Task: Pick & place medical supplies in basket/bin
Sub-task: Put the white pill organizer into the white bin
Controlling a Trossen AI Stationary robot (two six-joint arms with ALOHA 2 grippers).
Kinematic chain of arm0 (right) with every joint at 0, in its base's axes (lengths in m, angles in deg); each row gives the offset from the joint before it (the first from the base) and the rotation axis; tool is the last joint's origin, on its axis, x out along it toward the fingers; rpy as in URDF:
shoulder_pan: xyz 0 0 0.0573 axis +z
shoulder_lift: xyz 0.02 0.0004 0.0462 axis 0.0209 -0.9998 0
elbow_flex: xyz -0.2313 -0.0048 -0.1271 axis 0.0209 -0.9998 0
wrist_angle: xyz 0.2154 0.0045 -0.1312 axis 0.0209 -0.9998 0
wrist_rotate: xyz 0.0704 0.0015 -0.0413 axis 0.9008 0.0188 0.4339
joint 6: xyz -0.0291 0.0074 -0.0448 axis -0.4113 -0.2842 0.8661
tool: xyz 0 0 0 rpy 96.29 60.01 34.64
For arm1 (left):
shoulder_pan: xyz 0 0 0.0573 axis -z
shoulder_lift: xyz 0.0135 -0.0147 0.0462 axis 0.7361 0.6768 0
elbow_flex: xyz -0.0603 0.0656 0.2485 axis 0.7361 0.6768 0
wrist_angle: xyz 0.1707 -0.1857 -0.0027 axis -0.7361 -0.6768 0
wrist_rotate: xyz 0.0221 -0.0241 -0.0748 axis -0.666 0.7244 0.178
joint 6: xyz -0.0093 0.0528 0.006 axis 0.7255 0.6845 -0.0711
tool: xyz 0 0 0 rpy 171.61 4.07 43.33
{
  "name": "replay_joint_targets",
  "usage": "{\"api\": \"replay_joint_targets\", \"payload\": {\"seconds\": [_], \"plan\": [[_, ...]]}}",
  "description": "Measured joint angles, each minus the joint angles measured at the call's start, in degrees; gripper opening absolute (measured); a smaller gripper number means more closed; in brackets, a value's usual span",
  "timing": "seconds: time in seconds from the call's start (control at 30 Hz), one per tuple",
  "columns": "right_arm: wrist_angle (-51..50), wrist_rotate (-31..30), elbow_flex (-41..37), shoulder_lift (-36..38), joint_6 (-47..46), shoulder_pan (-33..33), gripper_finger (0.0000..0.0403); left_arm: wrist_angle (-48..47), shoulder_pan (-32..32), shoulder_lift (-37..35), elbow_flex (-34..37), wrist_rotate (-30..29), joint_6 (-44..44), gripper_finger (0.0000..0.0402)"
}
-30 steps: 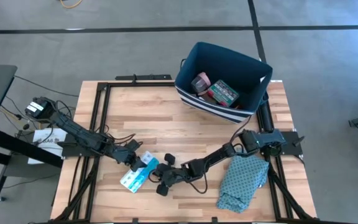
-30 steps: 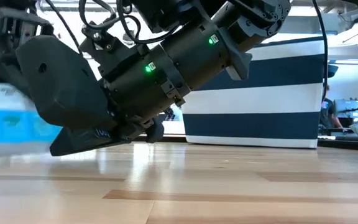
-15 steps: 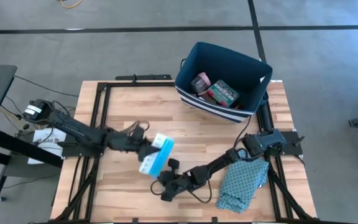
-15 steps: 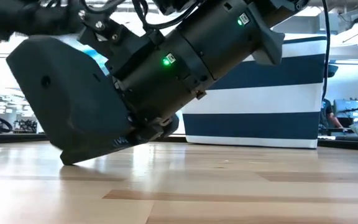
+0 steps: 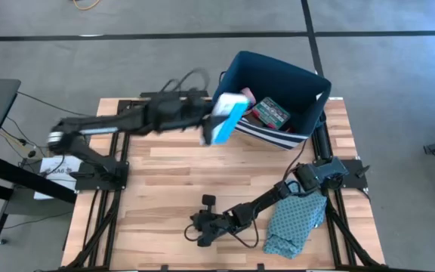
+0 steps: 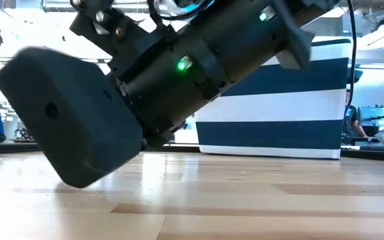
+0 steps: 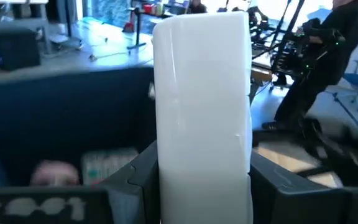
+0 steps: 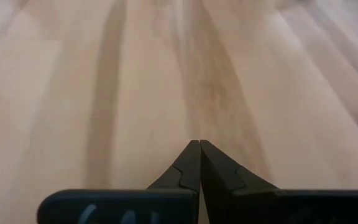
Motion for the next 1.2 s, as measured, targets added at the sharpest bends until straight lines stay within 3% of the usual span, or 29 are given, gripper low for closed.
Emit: {"api": "replay_joint_targets", "payload": {"seconds": [0.17, 0.37, 0.4, 0.53, 0.7, 0.8, 1.0, 1.2], "plan": [[0.8, -0.3, 0.0, 0.0, 3.2, -1.8, 0.0, -5.7, -7.1, 18.2, -24.0, 9.3, 2.4, 0.0132], [2.6, -0.4, 0.0, 0.0, 5.2, -3.8, 0.0, -18.6, -14.6, 42.6, -56.3, 10.3, 2.2, 0.0132], [2.8, -0.3, 0.0, 0.0, 5.2, -4.0, 0.0, -16.7, -15.7, 45.3, -57.0, 10.8, 1.0, 0.0133], [3.8, 0.7, -0.2, 0.0, 5.3, -4.4, 0.0, -0.8, -19.3, 49.1, -48.0, 18.8, -8.9, 0.0139], [4.0, 5.0, -0.4, -0.1, 5.6, -4.2, 0.0, -5.4, -23.1, 51.6, -47.6, 23.7, -15.0, 0.0152], [3.9, 6.8, -0.4, -0.1, 6.2, -4.2, 0.0, -7.7, -24.0, 52.5, -47.5, 26.6, -13.1, 0.0157], [3.1, 7.0, -0.5, -0.1, 6.2, -4.4, 0.0, -7.3, -23.4, 52.2, -47.6, 26.9, -6.8, 0.0168], [2.9, 7.0, -0.4, -0.1, 6.2, -4.6, 0.0, -14.6, -22.7, 52.2, -47.6, 22.1, -0.2, 0.0194]]}}
